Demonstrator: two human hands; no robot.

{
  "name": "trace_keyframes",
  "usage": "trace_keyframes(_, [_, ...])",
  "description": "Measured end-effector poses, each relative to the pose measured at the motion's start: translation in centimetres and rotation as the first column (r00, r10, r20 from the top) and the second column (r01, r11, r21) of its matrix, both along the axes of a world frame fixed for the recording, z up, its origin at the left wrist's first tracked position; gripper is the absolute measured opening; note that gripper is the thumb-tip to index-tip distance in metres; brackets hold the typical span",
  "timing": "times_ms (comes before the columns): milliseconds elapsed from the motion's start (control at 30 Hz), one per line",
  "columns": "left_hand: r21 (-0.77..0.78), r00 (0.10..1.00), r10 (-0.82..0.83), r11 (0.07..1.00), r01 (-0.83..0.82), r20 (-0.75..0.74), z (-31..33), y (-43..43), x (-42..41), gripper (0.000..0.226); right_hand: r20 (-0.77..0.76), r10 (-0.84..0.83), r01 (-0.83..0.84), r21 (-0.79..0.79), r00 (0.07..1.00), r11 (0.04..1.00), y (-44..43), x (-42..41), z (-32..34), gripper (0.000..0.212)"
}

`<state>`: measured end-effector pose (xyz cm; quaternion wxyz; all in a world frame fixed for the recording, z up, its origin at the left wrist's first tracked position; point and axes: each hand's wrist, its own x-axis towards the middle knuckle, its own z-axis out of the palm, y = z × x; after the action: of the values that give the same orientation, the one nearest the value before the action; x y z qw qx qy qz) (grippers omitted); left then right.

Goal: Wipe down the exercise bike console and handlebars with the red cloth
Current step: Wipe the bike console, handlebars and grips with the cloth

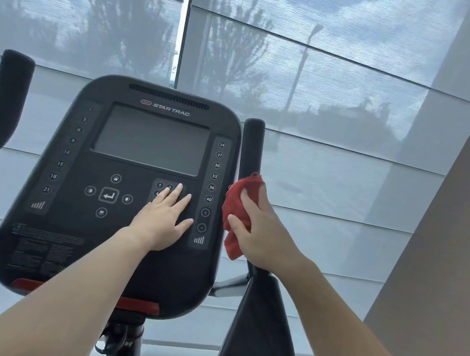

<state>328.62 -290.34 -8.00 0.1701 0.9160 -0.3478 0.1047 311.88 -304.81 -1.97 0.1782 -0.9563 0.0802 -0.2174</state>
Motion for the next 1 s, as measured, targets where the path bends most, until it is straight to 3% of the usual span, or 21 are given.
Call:
trace_keyframes(133, [0.011, 1.0, 0.002, 1.0, -0.002, 0.002, 0.1, 0.1, 0.0, 0.062, 0.069, -0.042, 0.047, -0.075, 0.997, 0.996, 0.2, -1.1, 0.4, 0.048])
trace_keyframes(300, [0.025, 1.0, -0.006, 1.0, 0.006, -0.006, 0.3, 0.1, -0.3, 0.062, 0.166, -0.022, 0.019, 0.019, 0.986, 1.0, -0.2, -1.9, 1.5, 0.014])
trace_keyframes(433, [0.017, 1.0, 0.008, 1.0, -0.008, 0.001, 0.7, 0.1, -0.3, 0.06, 0.321, -0.073, 0.027, 0.145, 0.944, 0.989, -0.8, -1.9, 3.2, 0.02])
trace_keyframes(633, [0.008, 0.999, 0.014, 1.0, -0.014, -0.029, 0.8, 0.4, -0.5, 0.059, 0.502, -0.088, 0.009, 0.157, 0.86, 0.988, -0.3, -0.7, 7.0, 0.021])
trace_keyframes(833, [0.002, 0.997, 0.003, 1.0, -0.003, -0.074, 0.9, 0.5, -0.4, 0.06, 0.657, 0.052, 0.047, -0.133, 0.752, 0.99, 0.6, 2.2, 10.6, 0.022])
trace_keyframes(1000, [0.011, 0.998, 0.005, 1.0, -0.005, -0.07, 0.8, 0.3, -0.3, 0.06, 0.362, 0.066, 0.094, -0.407, 0.93, 0.909, -0.8, 5.1, 8.1, 0.047])
